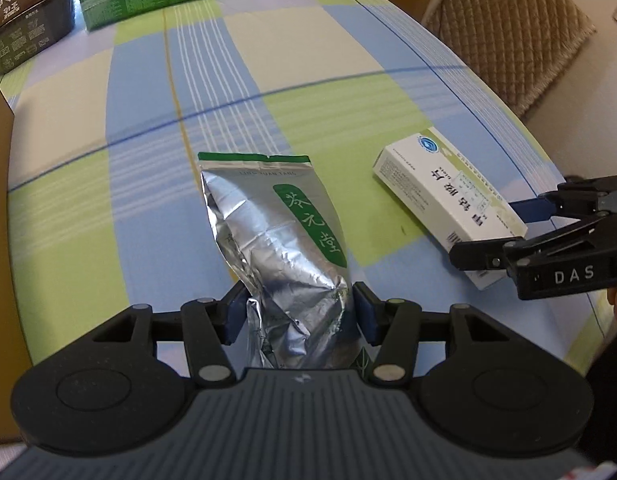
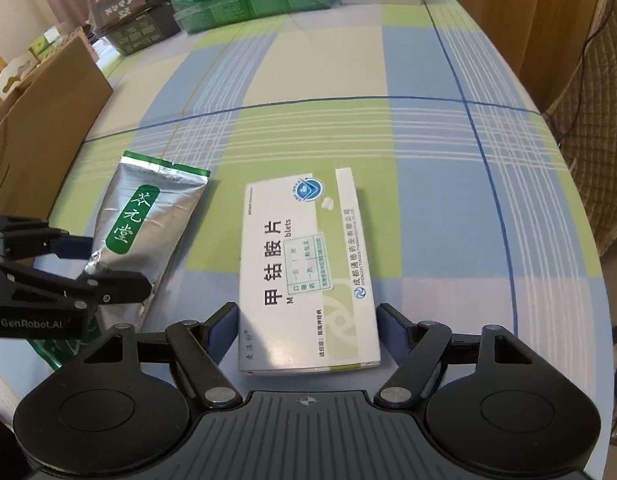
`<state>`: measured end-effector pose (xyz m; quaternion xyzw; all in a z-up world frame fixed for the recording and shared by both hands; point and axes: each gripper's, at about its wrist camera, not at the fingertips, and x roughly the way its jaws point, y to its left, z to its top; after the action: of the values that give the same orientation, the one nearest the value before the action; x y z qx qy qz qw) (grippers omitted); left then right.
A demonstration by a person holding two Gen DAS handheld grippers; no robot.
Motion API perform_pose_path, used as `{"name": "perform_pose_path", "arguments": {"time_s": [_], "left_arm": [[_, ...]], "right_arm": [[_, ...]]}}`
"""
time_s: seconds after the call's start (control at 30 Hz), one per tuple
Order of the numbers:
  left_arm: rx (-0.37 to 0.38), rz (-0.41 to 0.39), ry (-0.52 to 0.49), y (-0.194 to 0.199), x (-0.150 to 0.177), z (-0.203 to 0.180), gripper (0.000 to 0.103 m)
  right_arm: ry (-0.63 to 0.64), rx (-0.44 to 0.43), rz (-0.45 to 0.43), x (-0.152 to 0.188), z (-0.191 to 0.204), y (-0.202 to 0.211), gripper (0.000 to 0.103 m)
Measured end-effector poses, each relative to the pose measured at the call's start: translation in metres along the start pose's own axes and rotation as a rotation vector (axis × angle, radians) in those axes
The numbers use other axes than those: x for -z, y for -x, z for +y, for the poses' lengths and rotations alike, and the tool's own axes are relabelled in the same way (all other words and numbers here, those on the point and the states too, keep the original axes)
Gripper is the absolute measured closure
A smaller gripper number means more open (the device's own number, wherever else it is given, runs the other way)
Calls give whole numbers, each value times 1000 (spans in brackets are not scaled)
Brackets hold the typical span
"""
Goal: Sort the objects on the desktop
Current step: 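Grasp the foil bag with left tool while right tool grasps medicine box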
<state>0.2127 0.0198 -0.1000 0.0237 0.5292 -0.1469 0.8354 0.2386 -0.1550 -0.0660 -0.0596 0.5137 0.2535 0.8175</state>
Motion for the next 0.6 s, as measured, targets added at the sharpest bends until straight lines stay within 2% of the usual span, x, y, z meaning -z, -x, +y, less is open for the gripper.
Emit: {"name": "perform_pose_path", "arguments": {"time_s": [0.3, 0.6], "left_arm": [[-18, -3, 8, -5, 3, 0, 37], [-74, -28, -64, -11, 11, -13, 28]], "right_arm": [[44, 17, -92, -1, 5, -3, 20], [120, 39, -100, 3, 12, -14, 20]]}}
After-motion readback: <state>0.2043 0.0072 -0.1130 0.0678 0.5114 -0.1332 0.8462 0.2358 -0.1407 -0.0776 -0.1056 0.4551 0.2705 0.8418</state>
